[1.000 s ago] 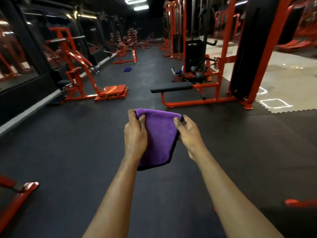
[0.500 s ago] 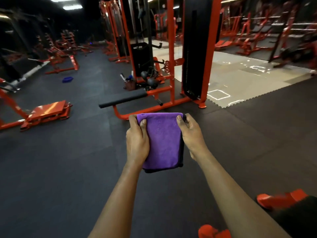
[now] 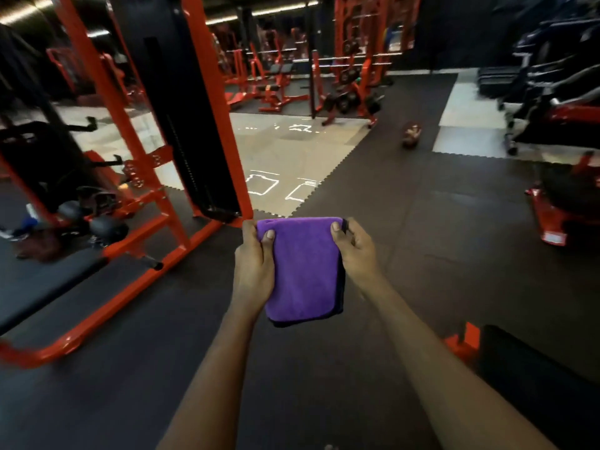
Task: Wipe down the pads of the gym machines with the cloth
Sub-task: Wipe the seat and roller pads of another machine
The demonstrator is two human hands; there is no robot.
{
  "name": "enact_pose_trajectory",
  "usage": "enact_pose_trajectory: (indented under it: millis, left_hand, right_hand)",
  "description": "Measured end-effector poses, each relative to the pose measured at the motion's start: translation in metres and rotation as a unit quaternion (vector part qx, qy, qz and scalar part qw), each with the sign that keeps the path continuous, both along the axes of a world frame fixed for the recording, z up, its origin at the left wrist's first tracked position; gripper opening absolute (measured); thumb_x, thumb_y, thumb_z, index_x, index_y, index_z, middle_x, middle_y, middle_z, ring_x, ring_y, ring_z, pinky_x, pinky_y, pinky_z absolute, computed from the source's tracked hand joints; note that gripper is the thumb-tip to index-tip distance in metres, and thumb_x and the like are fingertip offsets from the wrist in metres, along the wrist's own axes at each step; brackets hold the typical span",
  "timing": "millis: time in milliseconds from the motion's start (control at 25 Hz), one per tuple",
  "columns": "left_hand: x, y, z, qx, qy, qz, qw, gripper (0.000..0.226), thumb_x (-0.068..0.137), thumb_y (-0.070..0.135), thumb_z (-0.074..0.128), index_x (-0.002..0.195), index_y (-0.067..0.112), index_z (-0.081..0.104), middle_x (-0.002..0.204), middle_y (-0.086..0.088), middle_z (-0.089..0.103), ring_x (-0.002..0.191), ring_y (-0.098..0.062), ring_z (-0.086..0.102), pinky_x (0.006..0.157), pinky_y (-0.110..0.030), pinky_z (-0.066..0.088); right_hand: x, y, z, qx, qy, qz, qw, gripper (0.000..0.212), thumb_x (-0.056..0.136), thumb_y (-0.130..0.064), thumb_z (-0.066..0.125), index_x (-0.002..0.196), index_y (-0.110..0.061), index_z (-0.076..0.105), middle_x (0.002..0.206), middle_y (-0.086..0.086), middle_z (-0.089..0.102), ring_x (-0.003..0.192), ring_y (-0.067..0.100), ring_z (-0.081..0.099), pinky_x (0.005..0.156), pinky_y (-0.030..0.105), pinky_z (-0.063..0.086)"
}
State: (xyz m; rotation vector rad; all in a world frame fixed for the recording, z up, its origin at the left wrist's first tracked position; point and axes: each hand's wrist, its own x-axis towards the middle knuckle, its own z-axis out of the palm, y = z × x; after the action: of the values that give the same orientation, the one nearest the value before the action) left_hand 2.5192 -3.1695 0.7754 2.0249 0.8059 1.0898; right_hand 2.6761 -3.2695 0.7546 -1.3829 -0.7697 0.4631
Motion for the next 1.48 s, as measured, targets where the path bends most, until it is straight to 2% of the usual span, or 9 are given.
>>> enact_pose_trajectory:
  millis: [120, 240, 360, 480, 680, 800, 960, 1120, 1480]
  left_hand:
    - [0.094, 0.060, 0.000, 0.018, 0.001, -0.051, 0.999, 0.013, 0.108, 0.031, 0.039, 0.109, 0.020, 0.045, 0.083, 0.004, 0.060, 0.072, -0.001, 0.059, 0.058, -0.019, 0.041]
    - [0.199, 0.108, 0.014, 0.022, -0.004, -0.117, 0.993, 0.010, 0.108, 0.027, 0.039, 0.109, 0.018, 0.044, 0.076, 0.006, 0.056, 0.065, 0.005, 0.056, 0.054, -0.012, 0.039]
    - [0.303, 0.146, 0.016, 0.018, -0.016, -0.186, 0.982, 0.008, 0.108, 0.035, 0.036, 0.104, 0.034, 0.042, 0.076, 0.005, 0.058, 0.061, -0.001, 0.056, 0.053, -0.014, 0.041]
    - [0.411, 0.173, 0.009, 0.028, -0.022, -0.257, 0.966, 0.013, 0.108, 0.032, 0.037, 0.105, 0.023, 0.046, 0.071, 0.007, 0.055, 0.059, 0.000, 0.056, 0.051, -0.016, 0.042]
    - [0.607, 0.208, -0.001, 0.015, -0.029, -0.386, 0.922, 0.018, 0.109, 0.033, 0.036, 0.107, 0.017, 0.045, 0.074, 0.001, 0.060, 0.057, -0.009, 0.057, 0.048, -0.027, 0.044]
    - [0.720, 0.212, 0.010, 0.022, -0.029, -0.461, 0.887, 0.017, 0.109, 0.032, 0.037, 0.106, 0.017, 0.044, 0.073, 0.006, 0.057, 0.056, -0.004, 0.055, 0.048, -0.017, 0.038]
    - [0.860, 0.183, 0.010, 0.026, -0.013, -0.531, 0.847, 0.018, 0.109, 0.033, 0.037, 0.104, 0.016, 0.044, 0.073, 0.007, 0.057, 0.060, -0.005, 0.055, 0.050, -0.020, 0.038]
    - [0.990, 0.126, -0.008, 0.012, -0.007, -0.579, 0.815, 0.020, 0.108, 0.032, 0.039, 0.103, 0.013, 0.045, 0.073, -0.004, 0.058, 0.063, -0.013, 0.054, 0.051, -0.026, 0.036]
    - [1.281, -0.049, 0.013, -0.002, -0.001, -0.631, 0.775, 0.014, 0.107, 0.028, 0.042, 0.099, 0.016, 0.042, 0.065, 0.001, 0.052, 0.054, -0.006, 0.049, 0.047, -0.023, 0.033]
  right_hand:
    - [0.084, 0.046, -0.004, -0.005, 0.004, -0.060, 0.998, 0.022, 0.102, -0.044, 0.053, 0.096, -0.026, 0.063, 0.075, -0.018, 0.062, 0.070, 0.000, 0.056, 0.069, 0.023, 0.047]
    - [0.173, 0.082, 0.008, 0.003, -0.005, -0.120, 0.993, 0.028, 0.102, -0.047, 0.053, 0.099, -0.021, 0.062, 0.084, -0.011, 0.064, 0.074, 0.003, 0.058, 0.071, 0.025, 0.048]
    - [0.262, 0.103, 0.010, -0.002, -0.008, -0.189, 0.982, 0.029, 0.102, -0.046, 0.054, 0.096, -0.018, 0.061, 0.081, -0.007, 0.061, 0.072, 0.005, 0.055, 0.069, 0.027, 0.046]
    - [0.351, 0.114, 0.004, -0.013, -0.015, -0.266, 0.964, 0.024, 0.103, -0.039, 0.055, 0.091, -0.019, 0.060, 0.076, -0.008, 0.056, 0.067, 0.002, 0.050, 0.066, 0.025, 0.041]
    - [0.505, 0.123, 0.003, -0.037, -0.014, -0.373, 0.927, 0.026, 0.102, -0.045, 0.054, 0.098, -0.021, 0.063, 0.088, -0.009, 0.065, 0.080, 0.003, 0.059, 0.076, 0.029, 0.048]
    - [0.594, 0.119, 0.009, -0.038, -0.020, -0.447, 0.894, 0.024, 0.101, -0.045, 0.055, 0.094, -0.023, 0.062, 0.085, -0.014, 0.063, 0.081, 0.003, 0.058, 0.078, 0.033, 0.046]
    - [0.698, 0.091, 0.000, -0.015, -0.007, -0.536, 0.844, 0.021, 0.100, -0.042, 0.057, 0.082, -0.032, 0.060, 0.075, -0.019, 0.059, 0.074, 0.001, 0.052, 0.074, 0.031, 0.042]
    - [0.805, 0.034, -0.019, -0.017, -0.018, -0.602, 0.798, 0.037, 0.093, -0.056, 0.057, 0.088, -0.019, 0.057, 0.079, -0.008, 0.059, 0.078, 0.007, 0.053, 0.075, 0.043, 0.045]
    - [1.062, -0.127, 0.009, -0.007, 0.016, -0.666, 0.746, 0.020, 0.101, -0.039, 0.058, 0.087, -0.025, 0.061, 0.075, -0.017, 0.061, 0.073, 0.000, 0.054, 0.071, 0.028, 0.043]
